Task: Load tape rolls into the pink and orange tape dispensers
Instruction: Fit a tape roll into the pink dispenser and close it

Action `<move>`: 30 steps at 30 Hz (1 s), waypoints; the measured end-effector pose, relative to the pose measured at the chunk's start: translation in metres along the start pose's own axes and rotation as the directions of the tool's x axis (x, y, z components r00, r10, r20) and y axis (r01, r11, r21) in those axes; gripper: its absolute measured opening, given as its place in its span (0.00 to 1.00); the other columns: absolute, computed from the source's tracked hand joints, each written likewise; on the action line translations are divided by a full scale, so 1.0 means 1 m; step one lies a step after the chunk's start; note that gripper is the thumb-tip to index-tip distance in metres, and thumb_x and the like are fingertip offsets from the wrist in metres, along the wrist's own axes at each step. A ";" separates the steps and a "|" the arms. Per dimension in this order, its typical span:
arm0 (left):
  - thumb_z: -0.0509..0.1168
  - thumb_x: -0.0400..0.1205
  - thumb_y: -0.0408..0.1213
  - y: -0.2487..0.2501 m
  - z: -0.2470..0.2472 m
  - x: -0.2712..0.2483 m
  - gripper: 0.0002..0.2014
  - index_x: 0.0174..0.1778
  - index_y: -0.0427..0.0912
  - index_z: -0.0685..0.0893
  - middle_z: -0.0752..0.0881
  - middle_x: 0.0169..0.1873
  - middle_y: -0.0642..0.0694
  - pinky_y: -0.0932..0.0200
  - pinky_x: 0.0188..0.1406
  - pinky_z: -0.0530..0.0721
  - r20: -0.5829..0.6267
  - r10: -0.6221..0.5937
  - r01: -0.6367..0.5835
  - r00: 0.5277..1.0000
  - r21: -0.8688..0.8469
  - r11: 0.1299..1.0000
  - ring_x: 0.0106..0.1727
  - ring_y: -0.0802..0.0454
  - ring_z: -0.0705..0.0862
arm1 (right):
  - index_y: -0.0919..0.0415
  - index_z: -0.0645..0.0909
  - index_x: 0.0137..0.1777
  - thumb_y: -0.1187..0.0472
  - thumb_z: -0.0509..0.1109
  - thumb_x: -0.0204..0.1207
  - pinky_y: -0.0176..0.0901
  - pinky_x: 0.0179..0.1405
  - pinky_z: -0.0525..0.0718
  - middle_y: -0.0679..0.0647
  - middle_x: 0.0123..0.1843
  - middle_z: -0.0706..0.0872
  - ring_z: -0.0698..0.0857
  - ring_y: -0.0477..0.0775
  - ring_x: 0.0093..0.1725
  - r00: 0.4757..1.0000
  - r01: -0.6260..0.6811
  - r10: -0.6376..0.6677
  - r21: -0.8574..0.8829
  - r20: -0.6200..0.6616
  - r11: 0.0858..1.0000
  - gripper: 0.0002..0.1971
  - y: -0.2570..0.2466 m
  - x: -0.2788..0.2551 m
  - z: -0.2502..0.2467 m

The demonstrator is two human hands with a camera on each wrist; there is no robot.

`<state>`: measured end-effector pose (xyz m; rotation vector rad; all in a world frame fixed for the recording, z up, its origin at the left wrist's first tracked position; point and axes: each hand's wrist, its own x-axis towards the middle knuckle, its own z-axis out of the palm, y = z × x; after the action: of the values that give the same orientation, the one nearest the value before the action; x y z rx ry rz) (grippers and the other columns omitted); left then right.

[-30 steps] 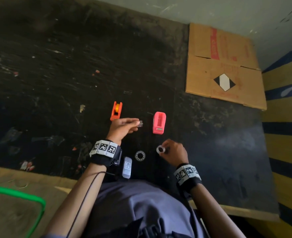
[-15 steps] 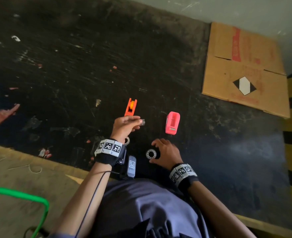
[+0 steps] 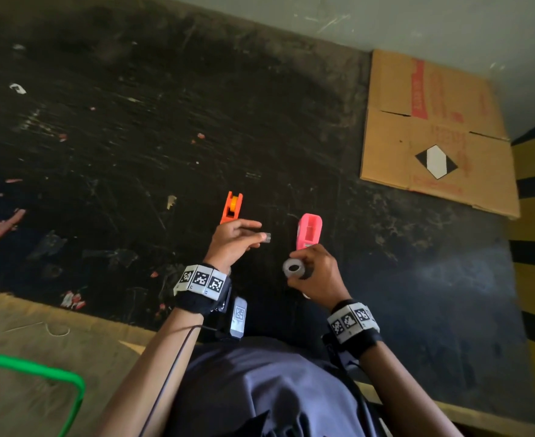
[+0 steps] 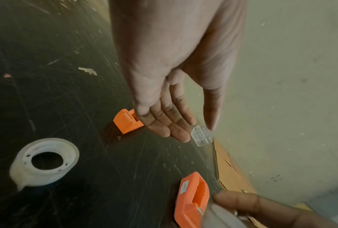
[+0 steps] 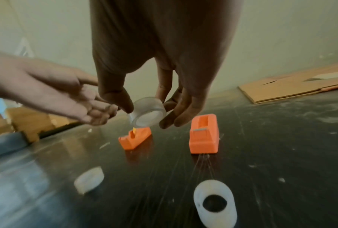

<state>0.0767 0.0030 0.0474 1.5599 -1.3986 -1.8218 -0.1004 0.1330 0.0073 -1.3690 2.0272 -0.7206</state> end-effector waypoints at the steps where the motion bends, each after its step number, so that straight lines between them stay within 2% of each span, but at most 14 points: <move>1: 0.77 0.76 0.31 0.003 0.003 0.000 0.16 0.60 0.42 0.88 0.93 0.48 0.41 0.64 0.44 0.85 0.026 0.009 -0.009 1.000 0.003 1.000 0.43 0.55 0.91 | 0.59 0.90 0.56 0.67 0.85 0.58 0.40 0.55 0.88 0.55 0.56 0.86 0.90 0.53 0.51 1.000 0.001 0.000 0.029 -0.026 1.000 0.23 -0.002 0.000 -0.005; 4: 0.77 0.76 0.29 0.010 0.011 0.001 0.18 0.62 0.41 0.87 0.93 0.49 0.37 0.54 0.53 0.88 0.107 0.044 -0.048 0.993 0.029 0.998 0.43 0.53 0.91 | 0.55 0.86 0.61 0.66 0.84 0.58 0.34 0.52 0.88 0.51 0.55 0.84 0.89 0.49 0.50 0.999 0.027 -0.023 0.069 -0.049 0.997 0.28 -0.008 0.000 -0.019; 7: 0.77 0.76 0.30 0.015 0.018 0.001 0.16 0.60 0.42 0.88 0.93 0.49 0.35 0.58 0.51 0.88 0.212 0.078 -0.089 0.974 0.043 0.995 0.44 0.54 0.91 | 0.52 0.81 0.65 0.64 0.85 0.59 0.25 0.48 0.83 0.51 0.56 0.83 0.86 0.46 0.50 0.997 0.045 -0.040 0.070 -0.063 0.997 0.32 -0.014 0.000 -0.028; 9: 0.77 0.76 0.31 0.018 0.022 0.000 0.15 0.58 0.41 0.89 0.93 0.49 0.36 0.59 0.50 0.87 0.267 0.092 -0.110 0.959 0.054 0.992 0.45 0.52 0.92 | 0.53 0.81 0.65 0.62 0.84 0.58 0.28 0.49 0.85 0.51 0.57 0.84 0.86 0.47 0.51 0.992 0.085 -0.078 0.071 -0.100 0.994 0.32 -0.018 0.000 -0.031; 11: 0.78 0.75 0.30 0.022 0.026 -0.003 0.14 0.57 0.39 0.89 0.93 0.49 0.34 0.55 0.52 0.88 0.295 0.099 -0.122 0.950 0.061 0.991 0.48 0.46 0.92 | 0.54 0.82 0.66 0.59 0.81 0.58 0.32 0.50 0.86 0.51 0.57 0.85 0.87 0.47 0.51 0.985 0.121 -0.109 0.082 -0.134 0.989 0.32 -0.022 -0.002 -0.034; 14: 0.79 0.74 0.32 0.023 0.028 -0.004 0.15 0.57 0.39 0.90 0.93 0.50 0.37 0.51 0.58 0.88 0.322 0.098 -0.128 0.942 0.073 0.989 0.54 0.41 0.92 | 0.55 0.82 0.66 0.60 0.81 0.59 0.29 0.50 0.85 0.49 0.56 0.88 0.87 0.44 0.51 0.981 0.131 -0.110 0.126 -0.161 0.983 0.31 -0.027 -0.003 -0.036; 16: 0.78 0.75 0.31 0.024 0.028 -0.004 0.15 0.57 0.36 0.90 0.93 0.52 0.36 0.54 0.57 0.89 0.345 0.100 -0.131 0.933 0.068 0.989 0.55 0.42 0.92 | 0.56 0.82 0.66 0.63 0.83 0.61 0.30 0.50 0.86 0.48 0.56 0.89 0.89 0.44 0.51 0.980 0.128 -0.099 0.165 -0.174 0.978 0.30 -0.028 -0.003 -0.037; 19: 0.77 0.76 0.30 0.025 0.027 -0.004 0.14 0.58 0.34 0.90 0.92 0.54 0.35 0.63 0.51 0.90 0.346 0.107 -0.134 0.932 0.054 0.990 0.51 0.50 0.92 | 0.58 0.84 0.65 0.66 0.84 0.63 0.27 0.49 0.85 0.47 0.57 0.91 0.90 0.41 0.51 0.978 0.118 -0.072 0.234 -0.196 0.965 0.28 -0.029 -0.003 -0.036; 21: 0.76 0.76 0.29 0.026 0.027 -0.004 0.14 0.58 0.33 0.89 0.92 0.54 0.35 0.65 0.49 0.90 0.345 0.115 -0.139 0.932 0.047 0.989 0.50 0.53 0.91 | 0.58 0.85 0.64 0.68 0.85 0.64 0.25 0.49 0.84 0.46 0.55 0.91 0.90 0.40 0.50 0.976 0.116 -0.055 0.288 -0.212 0.951 0.26 -0.029 -0.002 -0.037; 26: 0.77 0.76 0.29 0.029 0.027 -0.001 0.14 0.58 0.33 0.90 0.93 0.53 0.38 0.64 0.49 0.90 0.359 0.130 -0.155 0.924 0.040 0.987 0.55 0.48 0.92 | 0.57 0.88 0.62 0.64 0.84 0.71 0.34 0.51 0.89 0.45 0.54 0.93 0.92 0.45 0.53 0.976 0.127 -0.051 0.359 -0.213 0.925 0.20 -0.033 -0.001 -0.042; 30: 0.73 0.80 0.29 0.027 0.027 -0.002 0.11 0.57 0.33 0.91 0.94 0.50 0.39 0.62 0.49 0.91 0.342 0.155 -0.152 0.927 -0.035 0.988 0.50 0.48 0.94 | 0.56 0.88 0.64 0.67 0.81 0.74 0.49 0.58 0.92 0.50 0.55 0.95 0.94 0.47 0.55 0.982 0.079 0.009 0.457 -0.187 0.886 0.19 -0.030 -0.001 -0.042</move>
<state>0.0452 0.0046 0.0686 1.1251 -1.6090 -2.0682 -0.1120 0.1288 0.0571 -1.0879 1.8018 -1.2951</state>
